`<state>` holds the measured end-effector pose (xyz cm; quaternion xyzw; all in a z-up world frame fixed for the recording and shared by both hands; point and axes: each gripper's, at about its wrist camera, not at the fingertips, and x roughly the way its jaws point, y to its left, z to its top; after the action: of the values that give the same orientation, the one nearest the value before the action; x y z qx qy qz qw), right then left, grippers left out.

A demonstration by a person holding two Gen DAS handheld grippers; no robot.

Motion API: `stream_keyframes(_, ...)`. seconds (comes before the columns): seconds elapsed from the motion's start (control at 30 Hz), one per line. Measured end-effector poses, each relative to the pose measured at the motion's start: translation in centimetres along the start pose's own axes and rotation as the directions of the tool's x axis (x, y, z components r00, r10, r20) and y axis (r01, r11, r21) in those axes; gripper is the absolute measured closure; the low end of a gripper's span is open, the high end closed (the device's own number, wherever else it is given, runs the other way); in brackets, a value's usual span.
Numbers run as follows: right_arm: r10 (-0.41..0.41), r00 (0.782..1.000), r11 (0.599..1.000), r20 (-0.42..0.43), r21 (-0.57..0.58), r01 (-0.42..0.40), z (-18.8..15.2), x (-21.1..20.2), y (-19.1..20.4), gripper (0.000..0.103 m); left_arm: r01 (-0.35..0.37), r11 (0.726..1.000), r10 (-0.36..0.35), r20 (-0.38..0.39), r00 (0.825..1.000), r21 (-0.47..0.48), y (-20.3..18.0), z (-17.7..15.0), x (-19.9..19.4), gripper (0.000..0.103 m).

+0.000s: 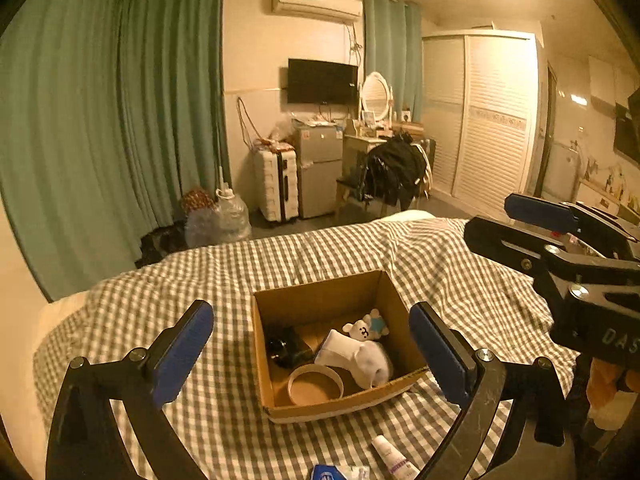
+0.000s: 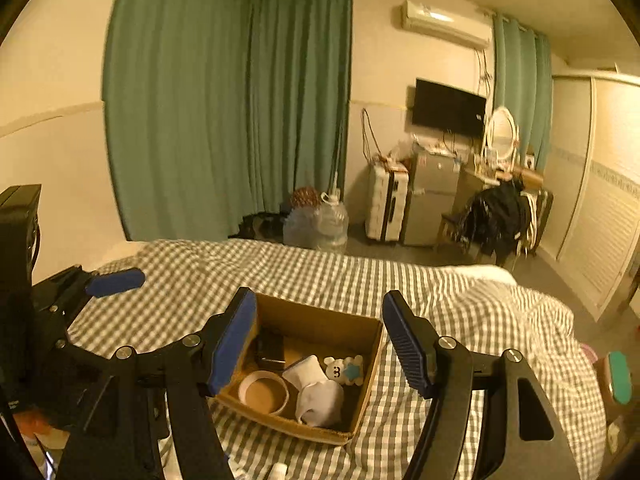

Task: Organize objects
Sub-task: 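Grasp the white hair dryer with the left tool while the right tool grasps the white cream tube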

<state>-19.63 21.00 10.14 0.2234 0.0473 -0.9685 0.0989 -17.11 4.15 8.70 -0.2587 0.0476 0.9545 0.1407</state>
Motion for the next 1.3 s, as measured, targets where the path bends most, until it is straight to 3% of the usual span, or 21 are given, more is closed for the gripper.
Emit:
stream_keyframes(0.17, 0.025, 0.999, 0.999, 0.034, -0.025, -0.024, -0.1, -4.8, 1.4, 0.034, -0.06, 0.998, 0.061, 0.025, 0.998, -0.028, 0.1, -1.0, -3.6, 0.0)
stream_keyframes(0.33, 0.054, 0.998, 0.998, 0.032, -0.026, -0.053, -1.8, -6.9, 2.1, 0.03, -0.162, 0.985, 0.163, -0.001, 0.987, -0.066, 0.6, -4.4, -5.0, 0.0)
stream_keyframes(0.47, 0.079, 0.997, 0.996, -0.014, -0.027, -0.08, -4.9, -6.2, 3.0, 0.03, -0.251, 0.961, 0.249, -0.034, 0.968, -0.118, 1.5, -8.3, -4.4, 0.0)
stream_keyframes(0.67, 0.097, 0.987, 0.994, -0.128, -0.034, -0.102, -10.9, -2.0, 4.4, 0.03, -0.313, 0.93, 0.293, -0.126, 0.948, -0.192, 2.9, -14.1, -2.0, 0.0)
stream_keyframes(0.9, 0.091, 0.963, 0.996, -0.253, 0.005, -0.093, -16.3, 2.6, 4.0, 0.03, -0.292, 0.94, 0.235, -0.286, 0.929, -0.176, 1.9, -20.3, 2.0, 0.0)
stream_keyframes(1.0, 0.08, 0.949, 0.997, -0.304, 0.02, -0.077, -18.3, 4.1, 3.5, 0.03, -0.292, 0.944, 0.229, -0.329, 0.916, -0.155, 1.1, -21.6, 3.2, 0.0)
stream_keyframes(1.17, 0.077, 0.922, 0.996, -0.379, 0.062, -0.058, -21.3, 6.3, 2.6, 0.03, -0.252, 0.957, 0.187, -0.363, 0.913, -0.141, 0.1, -23.1, 3.4, 0.0)
stream_keyframes(1.3, 0.083, 0.913, 0.995, -0.398, 0.084, -0.054, -22.1, 6.7, 2.3, 0.03, -0.241, 0.962, 0.17, -0.414, 0.894, -0.126, -0.3, -24.6, 4.2, 0.0)
